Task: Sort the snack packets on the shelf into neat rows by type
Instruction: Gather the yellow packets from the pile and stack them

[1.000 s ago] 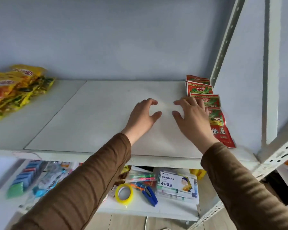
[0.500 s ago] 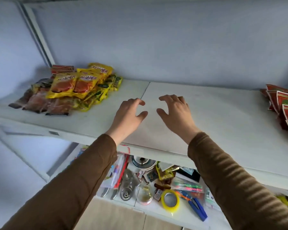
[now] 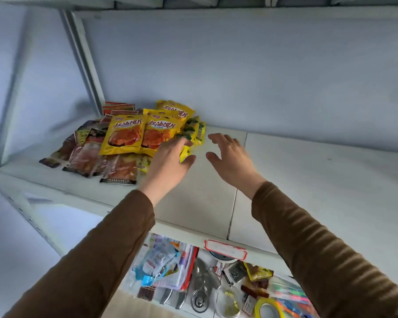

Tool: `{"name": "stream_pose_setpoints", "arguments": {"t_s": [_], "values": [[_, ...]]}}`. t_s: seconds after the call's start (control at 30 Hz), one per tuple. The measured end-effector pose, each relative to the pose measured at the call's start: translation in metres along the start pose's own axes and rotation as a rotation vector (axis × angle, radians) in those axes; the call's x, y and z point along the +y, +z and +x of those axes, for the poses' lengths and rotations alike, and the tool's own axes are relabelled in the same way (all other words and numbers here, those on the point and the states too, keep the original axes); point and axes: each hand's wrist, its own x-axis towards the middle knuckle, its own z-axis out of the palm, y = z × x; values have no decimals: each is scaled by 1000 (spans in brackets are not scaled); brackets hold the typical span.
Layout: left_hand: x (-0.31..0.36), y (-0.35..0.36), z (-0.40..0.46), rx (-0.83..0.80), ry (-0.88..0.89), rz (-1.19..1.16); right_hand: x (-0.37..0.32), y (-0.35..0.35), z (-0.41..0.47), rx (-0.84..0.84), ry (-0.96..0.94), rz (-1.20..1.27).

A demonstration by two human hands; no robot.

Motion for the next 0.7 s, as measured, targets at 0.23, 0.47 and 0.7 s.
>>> {"name": "stream_pose_setpoints", "arguments": {"t_s": [0.23,0.47,0.7], "values": [[-65,-41,31,43,-49,11,-37,47,62,-52,-15,66],[-142,-69,70,44,-22,-4,-89,91,111,13,56,72],[-228,-102,88,32,41,134,-113,119,136,-2,398,-203]]}}
